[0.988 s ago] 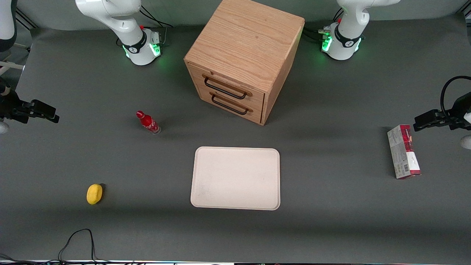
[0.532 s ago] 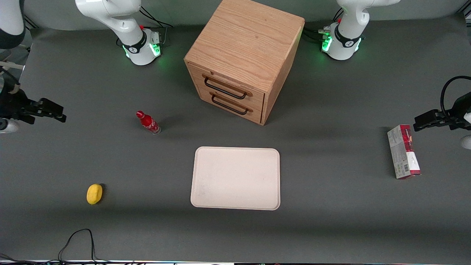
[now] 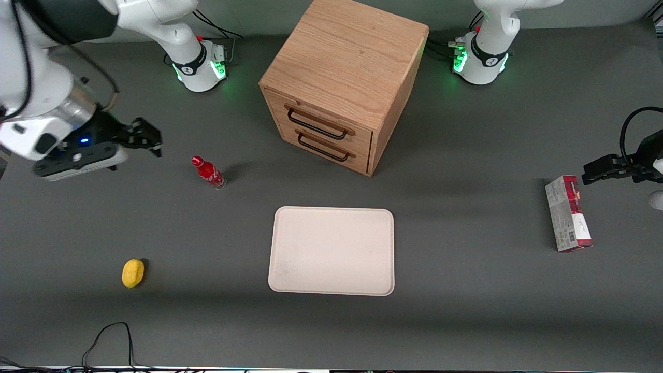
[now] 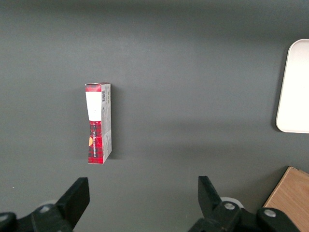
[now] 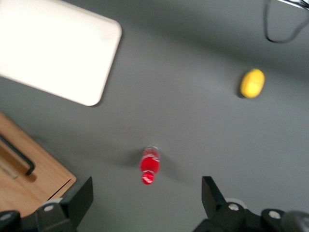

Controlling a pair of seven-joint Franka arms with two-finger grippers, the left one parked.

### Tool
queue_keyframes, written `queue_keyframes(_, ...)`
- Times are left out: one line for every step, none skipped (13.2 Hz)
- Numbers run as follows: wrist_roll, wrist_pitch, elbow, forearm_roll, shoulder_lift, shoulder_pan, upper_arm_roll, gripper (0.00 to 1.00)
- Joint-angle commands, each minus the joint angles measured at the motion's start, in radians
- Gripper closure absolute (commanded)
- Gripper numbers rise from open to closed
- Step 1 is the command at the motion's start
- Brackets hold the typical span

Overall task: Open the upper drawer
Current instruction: 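Move the right gripper toward the upper drawer's black handle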

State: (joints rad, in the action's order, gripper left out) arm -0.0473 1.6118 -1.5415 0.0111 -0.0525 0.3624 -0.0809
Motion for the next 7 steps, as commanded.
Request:
queue_keyframes(-0.005, -0.026, 0.023, -0.016, -0.01, 0.113, -0.01, 0.0)
queue_keyframes(-0.005, -0.026, 0.024, -0.014, -0.016, 0.157, -0.01, 0.0)
queue_keyframes(-0.005, -0.026, 0.023, -0.016, -0.021, 0.2, -0.01, 0.0)
queue_keyframes(-0.005, -0.026, 0.024, -0.016, -0.035, 0.246, -0.01, 0.0)
queue_keyframes(-0.005, -0.024, 0.029, -0.016, -0.043, 0.282, -0.01, 0.0)
queue_keyframes(-0.005, -0.023, 0.038, -0.016, -0.067, 0.318, -0.01, 0.0)
queue_keyframes(-0.005, -0.02, 0.049, -0.016, -0.088, 0.354, -0.01, 0.0)
